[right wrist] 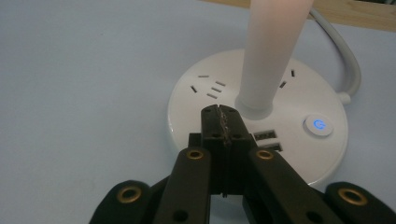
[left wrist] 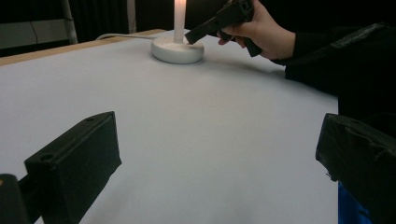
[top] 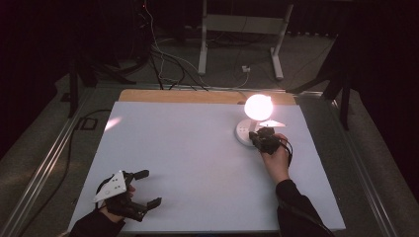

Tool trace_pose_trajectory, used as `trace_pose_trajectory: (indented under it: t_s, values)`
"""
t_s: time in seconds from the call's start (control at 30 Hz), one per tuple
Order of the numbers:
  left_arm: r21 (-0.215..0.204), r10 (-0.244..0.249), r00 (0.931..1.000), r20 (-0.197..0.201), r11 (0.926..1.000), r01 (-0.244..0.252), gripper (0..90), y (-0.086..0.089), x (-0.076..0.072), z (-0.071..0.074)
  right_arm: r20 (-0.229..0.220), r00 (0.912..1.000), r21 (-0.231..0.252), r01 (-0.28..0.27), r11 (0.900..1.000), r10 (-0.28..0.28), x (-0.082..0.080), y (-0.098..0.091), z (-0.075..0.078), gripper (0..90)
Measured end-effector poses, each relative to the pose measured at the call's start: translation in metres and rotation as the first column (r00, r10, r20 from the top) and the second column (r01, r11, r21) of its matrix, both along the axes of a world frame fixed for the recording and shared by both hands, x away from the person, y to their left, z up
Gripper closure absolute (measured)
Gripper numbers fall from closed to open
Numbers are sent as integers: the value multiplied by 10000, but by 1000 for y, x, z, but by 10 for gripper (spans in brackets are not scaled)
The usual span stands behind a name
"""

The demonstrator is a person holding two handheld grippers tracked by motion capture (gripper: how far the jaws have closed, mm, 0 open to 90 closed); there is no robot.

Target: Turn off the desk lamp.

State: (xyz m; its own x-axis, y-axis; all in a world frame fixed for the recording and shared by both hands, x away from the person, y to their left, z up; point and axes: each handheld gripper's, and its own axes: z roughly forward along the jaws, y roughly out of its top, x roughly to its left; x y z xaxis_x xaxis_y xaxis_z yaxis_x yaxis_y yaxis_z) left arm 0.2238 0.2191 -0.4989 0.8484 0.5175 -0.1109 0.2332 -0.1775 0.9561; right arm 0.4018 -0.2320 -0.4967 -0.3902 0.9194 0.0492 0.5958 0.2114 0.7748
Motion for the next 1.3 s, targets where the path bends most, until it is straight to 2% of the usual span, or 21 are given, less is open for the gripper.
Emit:
trace_pose_trajectory:
  t_s: [0.3,0.77,0.9,1.03,1.3]
  values:
    - [37,7,10000,-99,10000,-6,4,0,0,0,26,10000,-75,18,10000,-18,1,3,-1,899]
    - [2,25,10000,-41,10000,-25,5,-1,0,0,97,9999,-248,83,9997,-80,0,5,-6,900]
    - [-34,57,10000,-47,10000,-58,5,0,0,0,64,9999,-395,119,9991,-117,-1,7,-4,900]
    - [-54,43,10000,-58,10000,-44,5,0,0,0,251,9997,-210,37,9998,-32,-3,8,7,900]
    - [-39,58,10000,-46,10000,-58,5,0,1,0,422,9991,-215,44,9998,-35,-2,7,19,900]
